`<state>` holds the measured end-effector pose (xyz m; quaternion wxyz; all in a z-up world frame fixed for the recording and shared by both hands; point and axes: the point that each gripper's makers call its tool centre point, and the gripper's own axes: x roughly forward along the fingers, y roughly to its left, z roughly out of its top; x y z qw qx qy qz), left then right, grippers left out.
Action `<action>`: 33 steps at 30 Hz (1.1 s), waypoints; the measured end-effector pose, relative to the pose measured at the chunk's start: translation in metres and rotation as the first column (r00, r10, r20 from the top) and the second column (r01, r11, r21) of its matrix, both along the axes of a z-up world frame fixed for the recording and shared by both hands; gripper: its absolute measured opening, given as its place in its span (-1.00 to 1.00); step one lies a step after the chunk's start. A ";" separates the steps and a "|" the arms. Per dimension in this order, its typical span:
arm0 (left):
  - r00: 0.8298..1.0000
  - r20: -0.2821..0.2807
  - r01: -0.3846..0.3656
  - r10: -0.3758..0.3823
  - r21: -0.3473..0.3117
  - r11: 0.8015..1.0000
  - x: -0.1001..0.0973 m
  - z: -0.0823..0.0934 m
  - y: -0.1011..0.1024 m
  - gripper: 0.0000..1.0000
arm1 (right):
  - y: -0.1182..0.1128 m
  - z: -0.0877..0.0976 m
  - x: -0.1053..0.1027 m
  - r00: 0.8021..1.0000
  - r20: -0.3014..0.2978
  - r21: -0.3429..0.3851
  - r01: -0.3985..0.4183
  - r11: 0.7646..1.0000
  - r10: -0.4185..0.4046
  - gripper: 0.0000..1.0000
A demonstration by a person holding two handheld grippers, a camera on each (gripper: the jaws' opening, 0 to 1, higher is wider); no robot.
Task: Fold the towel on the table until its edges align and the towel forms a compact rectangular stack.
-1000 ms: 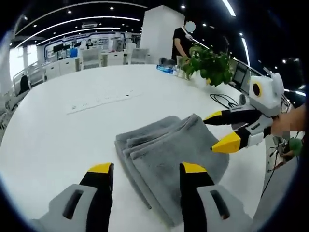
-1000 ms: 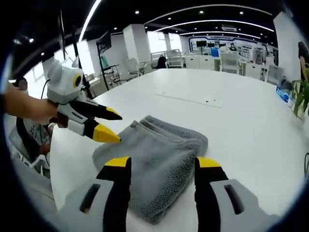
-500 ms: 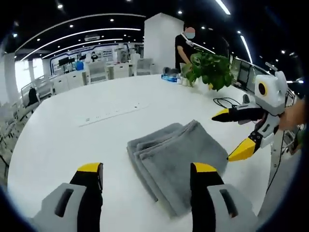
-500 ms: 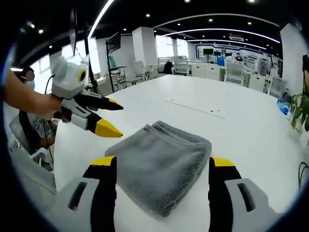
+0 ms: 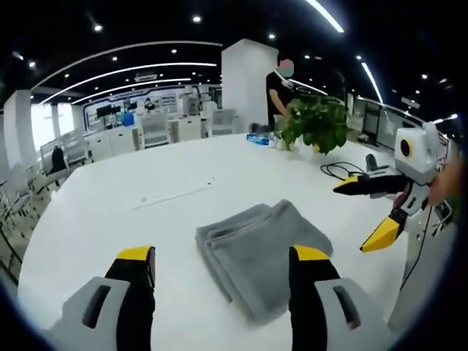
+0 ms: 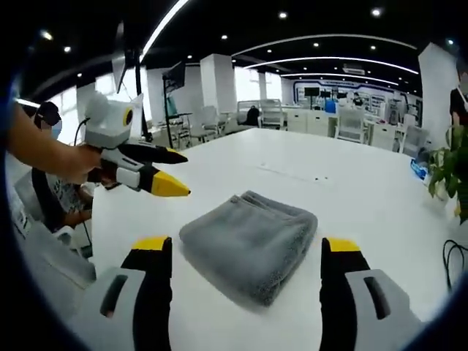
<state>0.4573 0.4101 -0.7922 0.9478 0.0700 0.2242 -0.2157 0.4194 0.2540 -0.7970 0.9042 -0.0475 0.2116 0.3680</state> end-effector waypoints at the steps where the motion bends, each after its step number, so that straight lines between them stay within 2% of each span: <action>1: 1.000 0.003 0.000 0.000 0.003 1.000 -0.004 0.000 0.000 0.52 | -0.001 0.001 -0.003 1.000 -0.001 0.006 0.002 1.000 -0.002 0.68; 8: 1.000 0.003 0.012 -0.012 0.002 1.000 -0.028 -0.008 -0.004 0.51 | -0.006 -0.001 -0.023 1.000 -0.006 0.002 0.012 1.000 -0.012 0.67; 12: 1.000 -0.003 0.020 -0.020 0.029 0.999 -0.035 -0.011 -0.003 0.51 | -0.009 -0.006 -0.030 1.000 -0.011 -0.036 -0.005 0.999 0.005 0.67; 15: 1.000 0.006 0.008 -0.008 0.021 1.000 -0.043 -0.008 0.000 0.52 | -0.011 -0.006 -0.036 1.000 0.004 -0.052 -0.012 0.999 0.012 0.66; 19: 1.000 0.004 -0.010 0.010 0.019 1.000 -0.060 -0.016 0.004 0.52 | -0.015 -0.010 -0.047 1.000 0.021 -0.089 -0.018 0.996 0.020 0.65; 21: 1.000 0.001 -0.012 0.012 0.033 0.999 -0.070 -0.021 0.005 0.52 | -0.019 -0.012 -0.052 1.000 0.014 -0.079 -0.006 0.997 0.007 0.64; 24: 1.000 -0.015 -0.006 0.006 0.022 1.000 -0.081 -0.027 0.003 0.54 | -0.023 -0.017 -0.060 1.000 -0.009 -0.059 0.007 0.998 -0.008 0.63; 27: 1.000 -0.014 0.000 0.001 0.027 1.000 -0.088 -0.028 0.002 0.54 | -0.026 -0.021 -0.066 0.999 -0.028 -0.044 0.018 0.999 -0.019 0.62; 33: 1.000 0.009 -0.005 0.005 0.028 1.000 -0.102 -0.022 0.000 0.54 | -0.028 -0.019 -0.081 1.000 -0.013 -0.011 0.016 1.000 -0.017 0.61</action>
